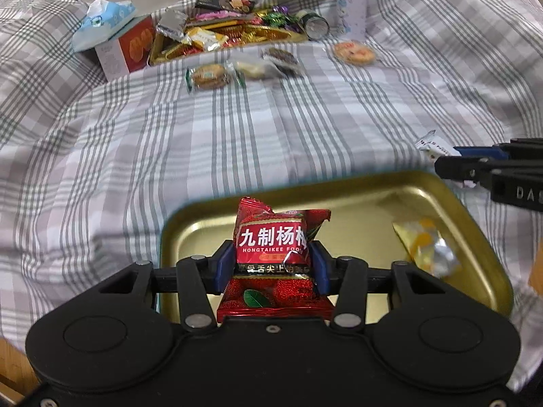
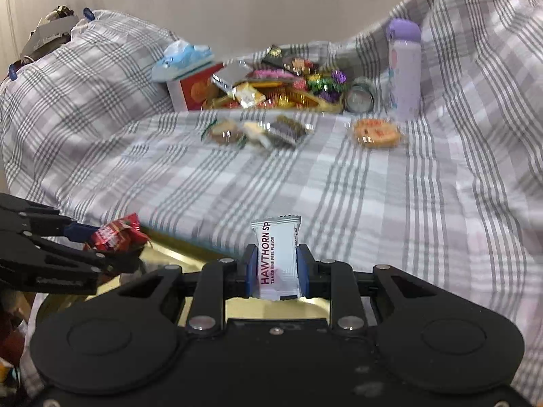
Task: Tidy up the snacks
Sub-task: 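Carry both held packets back over the gold tray, then open left tool over the tray while right tool releases Hawthorn packet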
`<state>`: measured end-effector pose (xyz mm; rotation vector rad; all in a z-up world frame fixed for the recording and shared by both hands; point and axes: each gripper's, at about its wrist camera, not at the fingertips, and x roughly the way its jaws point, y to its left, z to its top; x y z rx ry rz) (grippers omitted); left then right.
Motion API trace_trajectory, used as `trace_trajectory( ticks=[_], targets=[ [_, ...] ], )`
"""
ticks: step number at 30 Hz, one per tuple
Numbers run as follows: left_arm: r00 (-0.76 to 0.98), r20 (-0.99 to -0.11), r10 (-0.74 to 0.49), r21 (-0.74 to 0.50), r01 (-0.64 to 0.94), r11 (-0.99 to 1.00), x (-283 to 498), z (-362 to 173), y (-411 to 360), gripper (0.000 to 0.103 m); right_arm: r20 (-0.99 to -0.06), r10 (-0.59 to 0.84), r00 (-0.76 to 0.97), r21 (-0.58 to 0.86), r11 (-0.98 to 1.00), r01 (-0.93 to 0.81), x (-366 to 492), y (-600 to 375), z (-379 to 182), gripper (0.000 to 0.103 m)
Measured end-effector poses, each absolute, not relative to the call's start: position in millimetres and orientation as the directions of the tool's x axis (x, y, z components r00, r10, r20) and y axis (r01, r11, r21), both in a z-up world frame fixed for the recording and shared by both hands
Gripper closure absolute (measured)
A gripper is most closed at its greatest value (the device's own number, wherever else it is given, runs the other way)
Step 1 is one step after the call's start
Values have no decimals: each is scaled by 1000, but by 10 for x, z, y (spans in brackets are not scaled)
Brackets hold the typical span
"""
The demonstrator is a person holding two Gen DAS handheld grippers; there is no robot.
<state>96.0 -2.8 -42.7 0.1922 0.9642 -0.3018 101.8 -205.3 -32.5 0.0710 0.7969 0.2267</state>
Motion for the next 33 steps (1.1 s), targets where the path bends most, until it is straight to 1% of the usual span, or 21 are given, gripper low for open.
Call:
trace_trajectory(
  ticks=[7,8,11,17,22,27,33],
  targets=[
    [515,-835,-193,39,405,914,737,-477,-140,49,-747,227,625,183,974,-135,720,-2147,-400,77],
    [495,-843,-212,13,413,911,729,-477,-173,49,-752,226,619,187,974,-129,689,-2156,-412,77],
    [496,-834,-243,4,444,896,699,-470,-256,49,-763,220,608,189,975,-115,647,-2152,-447,77],
    [537,-799,-270,37,493,869,590,-401,-376,49,-765,224,604,205,973,-103,596,-2162,-454,77],
    [547,-792,-271,53,504,862,554,-378,-393,49,-764,238,599,209,971,-119,610,-2123,-446,77],
    [560,-794,-239,90,496,864,511,-391,-367,49,-764,251,594,207,968,-143,609,-2096,-426,77],
    [550,-802,-233,82,487,869,522,-413,-338,49,-783,260,565,209,965,-156,530,-2109,-420,77]
  ],
)
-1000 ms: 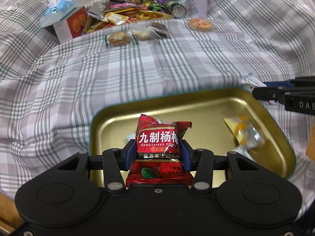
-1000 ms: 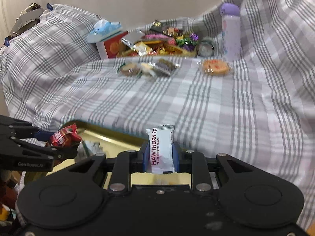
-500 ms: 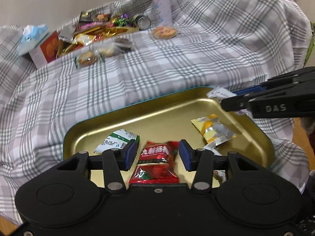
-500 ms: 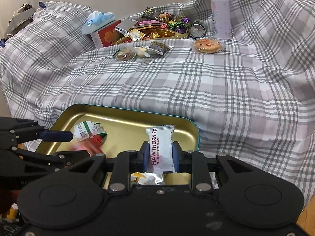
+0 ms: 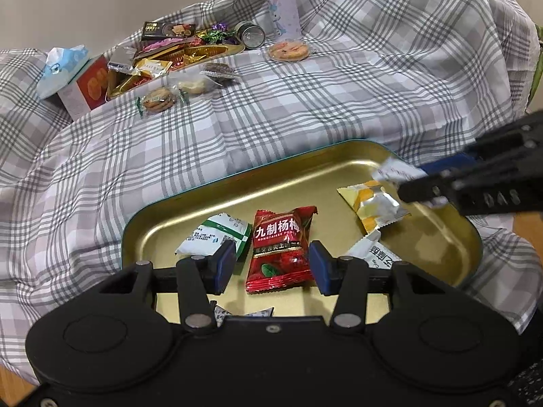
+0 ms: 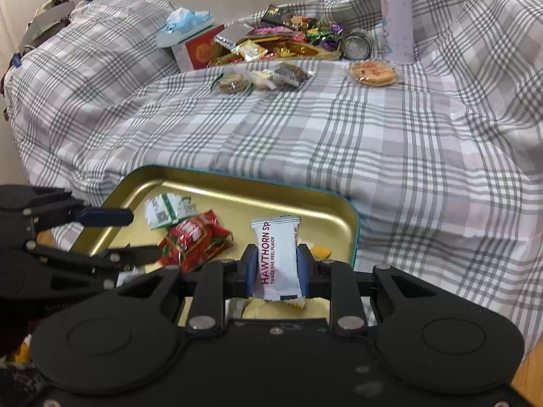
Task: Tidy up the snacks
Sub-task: 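Open left tool over the tray while right tool releases Hawthorn packet, then move both open tools back toward the snack pile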
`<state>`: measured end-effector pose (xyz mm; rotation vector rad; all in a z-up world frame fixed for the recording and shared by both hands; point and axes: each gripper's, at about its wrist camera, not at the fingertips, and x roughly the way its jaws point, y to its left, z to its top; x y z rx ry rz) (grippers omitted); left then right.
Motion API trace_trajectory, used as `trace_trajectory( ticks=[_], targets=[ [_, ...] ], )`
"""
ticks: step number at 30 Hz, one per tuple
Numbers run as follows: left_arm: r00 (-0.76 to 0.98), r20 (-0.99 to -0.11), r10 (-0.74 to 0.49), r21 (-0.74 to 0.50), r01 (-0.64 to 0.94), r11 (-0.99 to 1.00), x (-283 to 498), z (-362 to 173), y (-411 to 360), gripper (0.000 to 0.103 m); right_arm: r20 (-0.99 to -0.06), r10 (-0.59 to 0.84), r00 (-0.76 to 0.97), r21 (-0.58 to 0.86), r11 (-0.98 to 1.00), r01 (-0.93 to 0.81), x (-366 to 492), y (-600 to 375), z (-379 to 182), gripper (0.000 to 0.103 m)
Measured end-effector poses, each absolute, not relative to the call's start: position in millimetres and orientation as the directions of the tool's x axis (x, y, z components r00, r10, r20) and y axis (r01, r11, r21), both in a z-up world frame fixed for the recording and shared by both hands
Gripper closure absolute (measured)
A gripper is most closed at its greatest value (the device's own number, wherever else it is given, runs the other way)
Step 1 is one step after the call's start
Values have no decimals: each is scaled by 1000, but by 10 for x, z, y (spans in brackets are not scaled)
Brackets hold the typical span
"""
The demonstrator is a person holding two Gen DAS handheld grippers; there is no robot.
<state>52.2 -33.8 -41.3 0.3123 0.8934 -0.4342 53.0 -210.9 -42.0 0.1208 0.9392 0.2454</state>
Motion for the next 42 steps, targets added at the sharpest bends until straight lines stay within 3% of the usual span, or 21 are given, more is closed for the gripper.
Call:
trace_trajectory(
  ticks=[21,42],
  targets=[
    [516,-819,-250,17,457,889,583,-448,-267,49,-842,252,477,179,965,-194,283,-2038,-475,75],
    [682,-714,-160,120,343,932,1318,-249,-121,49,-735,177,655,116,984,-135,980,-2102,-385,70]
  ],
)
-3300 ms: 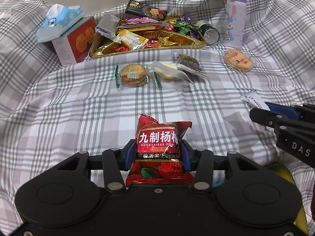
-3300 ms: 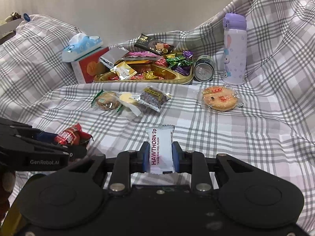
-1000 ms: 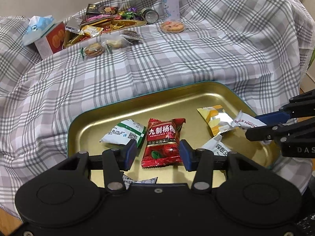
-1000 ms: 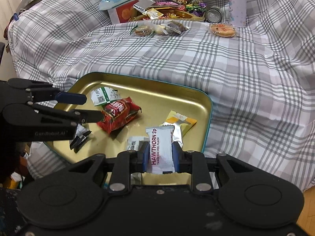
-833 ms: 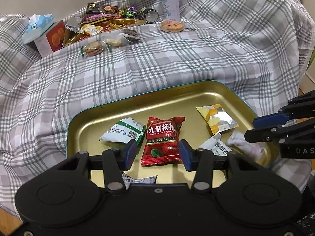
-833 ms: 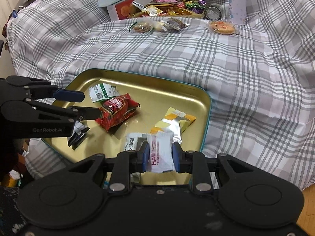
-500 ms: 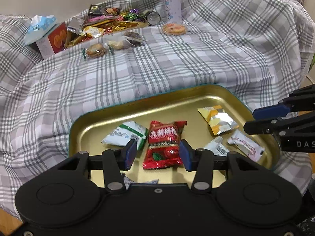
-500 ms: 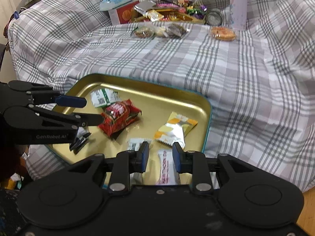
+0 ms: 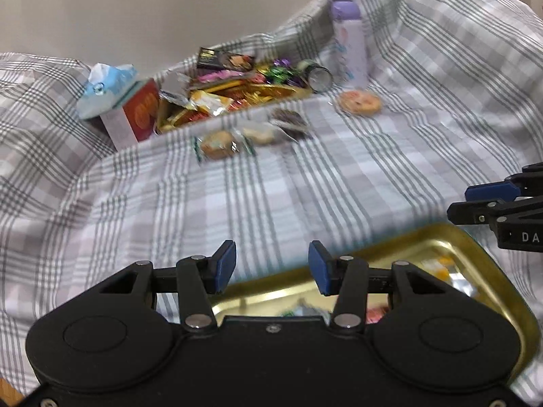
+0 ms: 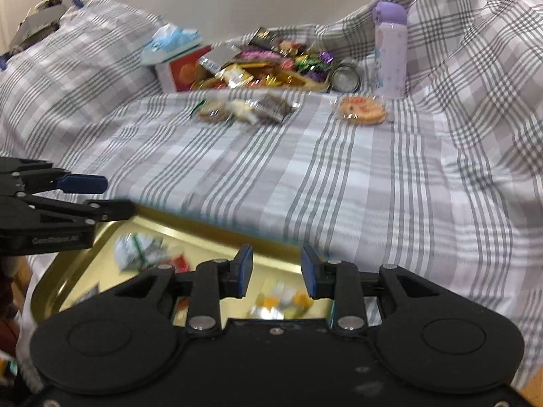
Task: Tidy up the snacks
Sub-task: 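Move both open tools back toward the snack pile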
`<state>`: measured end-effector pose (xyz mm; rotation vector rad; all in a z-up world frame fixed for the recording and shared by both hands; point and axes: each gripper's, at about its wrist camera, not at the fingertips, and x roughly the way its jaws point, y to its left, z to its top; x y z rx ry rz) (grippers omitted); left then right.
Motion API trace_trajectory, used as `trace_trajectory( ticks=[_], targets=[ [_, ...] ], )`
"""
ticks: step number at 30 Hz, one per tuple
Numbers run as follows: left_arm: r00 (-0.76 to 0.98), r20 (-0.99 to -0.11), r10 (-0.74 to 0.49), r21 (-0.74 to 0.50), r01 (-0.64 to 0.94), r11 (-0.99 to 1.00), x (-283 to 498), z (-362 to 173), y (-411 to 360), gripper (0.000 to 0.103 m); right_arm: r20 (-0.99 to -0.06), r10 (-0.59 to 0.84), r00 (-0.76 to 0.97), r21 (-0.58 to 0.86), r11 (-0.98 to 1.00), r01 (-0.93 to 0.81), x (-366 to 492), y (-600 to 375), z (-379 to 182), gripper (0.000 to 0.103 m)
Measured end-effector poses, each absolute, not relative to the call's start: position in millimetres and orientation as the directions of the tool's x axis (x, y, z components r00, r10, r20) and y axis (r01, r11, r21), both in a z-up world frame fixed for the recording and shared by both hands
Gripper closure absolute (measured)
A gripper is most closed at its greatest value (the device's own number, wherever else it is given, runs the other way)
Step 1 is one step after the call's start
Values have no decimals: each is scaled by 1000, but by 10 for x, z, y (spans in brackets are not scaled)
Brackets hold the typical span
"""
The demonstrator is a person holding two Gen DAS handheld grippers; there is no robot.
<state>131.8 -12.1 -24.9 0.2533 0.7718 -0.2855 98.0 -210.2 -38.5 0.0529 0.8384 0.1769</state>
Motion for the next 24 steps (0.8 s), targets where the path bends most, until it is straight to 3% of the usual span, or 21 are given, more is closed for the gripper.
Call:
trace_trajectory(
  ticks=[13,24],
  targets=[
    [728,-684,-58,180,245,953,2133,-398,-58,49,-656,122,745,94,992,-79,1908,-2088,-490,61],
    [741,-668,-68,120,197,973,2698,-575,67,49,-647,119,754,116,992,-57,2408,-1991,-649,58]
  ],
)
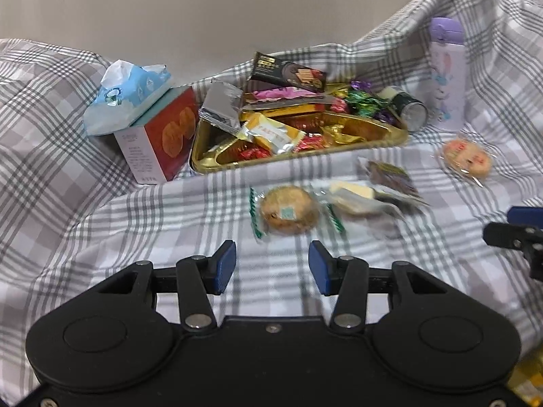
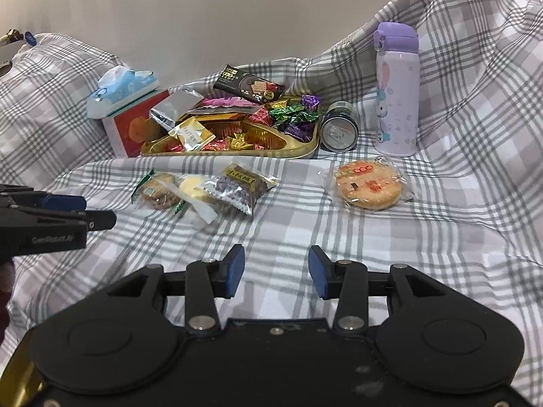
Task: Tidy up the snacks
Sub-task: 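Move both open tools back toward the snack pile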
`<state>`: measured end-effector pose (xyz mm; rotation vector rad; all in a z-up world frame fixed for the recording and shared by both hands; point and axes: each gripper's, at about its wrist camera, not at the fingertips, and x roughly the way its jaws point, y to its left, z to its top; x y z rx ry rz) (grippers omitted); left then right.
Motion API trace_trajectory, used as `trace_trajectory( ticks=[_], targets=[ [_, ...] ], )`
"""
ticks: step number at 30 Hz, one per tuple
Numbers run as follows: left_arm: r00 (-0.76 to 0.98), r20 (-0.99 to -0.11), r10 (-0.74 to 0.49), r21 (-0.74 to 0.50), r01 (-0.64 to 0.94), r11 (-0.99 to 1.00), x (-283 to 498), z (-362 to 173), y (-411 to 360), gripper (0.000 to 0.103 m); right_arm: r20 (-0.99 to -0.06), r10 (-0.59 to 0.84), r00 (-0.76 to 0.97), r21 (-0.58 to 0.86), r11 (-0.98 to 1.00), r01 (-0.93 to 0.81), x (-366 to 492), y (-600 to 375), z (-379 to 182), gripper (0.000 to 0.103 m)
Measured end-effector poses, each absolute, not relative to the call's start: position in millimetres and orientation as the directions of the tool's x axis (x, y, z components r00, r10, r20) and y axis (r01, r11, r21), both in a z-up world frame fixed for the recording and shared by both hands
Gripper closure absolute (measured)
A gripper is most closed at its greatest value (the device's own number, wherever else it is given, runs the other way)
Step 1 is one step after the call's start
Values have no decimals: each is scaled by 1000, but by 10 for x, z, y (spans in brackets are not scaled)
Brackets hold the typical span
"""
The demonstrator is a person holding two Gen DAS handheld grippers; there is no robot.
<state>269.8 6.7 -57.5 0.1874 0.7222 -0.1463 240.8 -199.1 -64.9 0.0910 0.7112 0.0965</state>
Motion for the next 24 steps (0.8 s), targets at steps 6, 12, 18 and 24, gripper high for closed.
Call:
trace_trajectory(
  ticks=[6,12,18,24],
  targets=[
    [725,-681,-103,40,177,983,2955,-733,245,49,-646,124,753,135,990,-47,2557,-1966,-673,56],
    [715,-691,-108,14,162,987,3078,-894,370,49,-635,126,762,141,989,-46,2703,-1942,-640,56],
    [716,-691,-96,7,139,990,3128,-1016,449,43,-632,126,765,165,986,-26,2916,-1909,-625,56],
    [735,-675,-59,29,106,994,3139,-1062,442,30,-642,125,756,206,979,13,3124,-1898,-664,54]
  ],
)
